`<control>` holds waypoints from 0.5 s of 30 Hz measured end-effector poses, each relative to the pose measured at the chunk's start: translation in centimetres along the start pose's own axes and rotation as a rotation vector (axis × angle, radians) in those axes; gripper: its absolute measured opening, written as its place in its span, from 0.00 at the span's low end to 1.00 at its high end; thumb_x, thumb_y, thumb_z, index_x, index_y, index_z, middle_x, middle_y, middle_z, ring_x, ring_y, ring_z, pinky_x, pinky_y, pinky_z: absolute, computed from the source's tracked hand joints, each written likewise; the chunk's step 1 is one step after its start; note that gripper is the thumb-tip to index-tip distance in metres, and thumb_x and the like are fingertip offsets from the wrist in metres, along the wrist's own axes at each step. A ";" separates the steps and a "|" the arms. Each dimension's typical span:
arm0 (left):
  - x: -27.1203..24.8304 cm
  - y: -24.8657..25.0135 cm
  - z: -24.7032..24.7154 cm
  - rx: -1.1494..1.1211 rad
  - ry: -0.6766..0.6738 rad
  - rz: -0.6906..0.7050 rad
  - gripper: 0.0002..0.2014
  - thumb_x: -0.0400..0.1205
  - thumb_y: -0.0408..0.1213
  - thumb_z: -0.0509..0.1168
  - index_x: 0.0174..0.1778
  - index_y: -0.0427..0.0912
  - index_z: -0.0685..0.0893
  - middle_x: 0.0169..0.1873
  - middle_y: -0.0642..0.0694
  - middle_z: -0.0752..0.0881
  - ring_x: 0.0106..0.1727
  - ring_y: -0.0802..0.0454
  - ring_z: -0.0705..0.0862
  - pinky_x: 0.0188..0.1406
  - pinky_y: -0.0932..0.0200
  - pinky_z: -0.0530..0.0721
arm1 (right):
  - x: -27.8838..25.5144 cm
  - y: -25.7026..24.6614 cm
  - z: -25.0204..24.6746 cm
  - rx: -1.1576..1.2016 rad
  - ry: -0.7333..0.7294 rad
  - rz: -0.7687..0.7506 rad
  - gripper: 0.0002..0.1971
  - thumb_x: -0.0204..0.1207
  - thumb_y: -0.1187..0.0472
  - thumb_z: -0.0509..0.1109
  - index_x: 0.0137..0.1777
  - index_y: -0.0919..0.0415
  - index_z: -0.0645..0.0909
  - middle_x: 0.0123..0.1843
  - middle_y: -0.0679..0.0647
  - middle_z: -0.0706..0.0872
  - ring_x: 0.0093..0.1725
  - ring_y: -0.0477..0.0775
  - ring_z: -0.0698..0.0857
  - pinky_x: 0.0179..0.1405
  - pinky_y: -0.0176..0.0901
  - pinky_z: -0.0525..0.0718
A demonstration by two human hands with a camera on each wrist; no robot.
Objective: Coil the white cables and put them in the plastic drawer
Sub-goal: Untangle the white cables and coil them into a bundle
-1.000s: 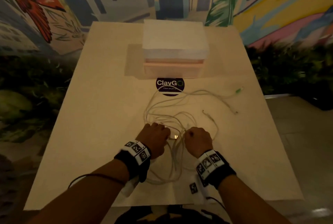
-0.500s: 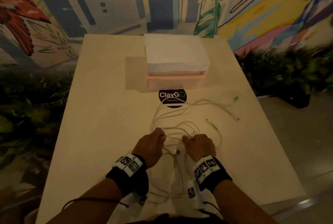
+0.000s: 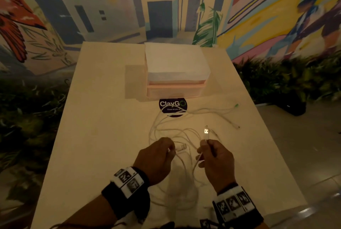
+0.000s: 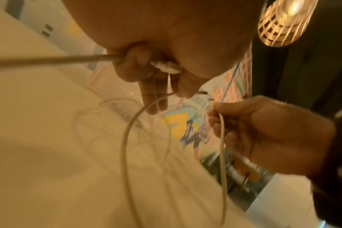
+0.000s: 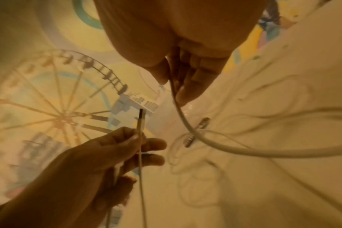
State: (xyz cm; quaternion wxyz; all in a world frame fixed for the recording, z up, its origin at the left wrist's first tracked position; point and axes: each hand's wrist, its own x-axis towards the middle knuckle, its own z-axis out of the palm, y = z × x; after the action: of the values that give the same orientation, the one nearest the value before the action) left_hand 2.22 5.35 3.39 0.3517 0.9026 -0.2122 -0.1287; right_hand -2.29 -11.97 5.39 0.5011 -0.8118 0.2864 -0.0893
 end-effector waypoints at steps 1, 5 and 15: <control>0.1 0.9 -1.1 -0.077 0.028 0.005 0.01 0.83 0.45 0.54 0.46 0.56 0.70 0.38 0.57 0.82 0.40 0.50 0.81 0.39 0.52 0.77 | -0.5 -1.4 -0.4 0.064 -0.009 -0.057 0.08 0.79 0.61 0.67 0.39 0.58 0.84 0.30 0.51 0.88 0.27 0.51 0.87 0.21 0.37 0.85; 1.5 6.3 -4.8 -0.687 0.107 0.000 0.02 0.80 0.40 0.58 0.46 0.51 0.75 0.25 0.55 0.78 0.25 0.57 0.74 0.29 0.55 0.74 | -1.6 -6.9 -0.8 0.216 -0.093 -0.275 0.06 0.76 0.61 0.69 0.43 0.51 0.87 0.30 0.53 0.88 0.26 0.47 0.87 0.21 0.33 0.83; 3.8 15.4 -8.2 -1.026 0.396 -0.071 0.15 0.83 0.42 0.56 0.36 0.38 0.79 0.18 0.52 0.76 0.18 0.58 0.73 0.18 0.66 0.73 | 0.9 -12.1 -4.1 0.240 -0.123 -0.668 0.08 0.71 0.53 0.70 0.47 0.45 0.88 0.46 0.42 0.88 0.42 0.41 0.87 0.37 0.31 0.87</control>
State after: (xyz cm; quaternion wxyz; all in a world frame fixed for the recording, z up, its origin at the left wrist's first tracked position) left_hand 4.18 -1.93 19.58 0.7753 0.6288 -0.0215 -0.0549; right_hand 1.20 -11.57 17.69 0.5523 -0.7998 -0.0381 -0.2321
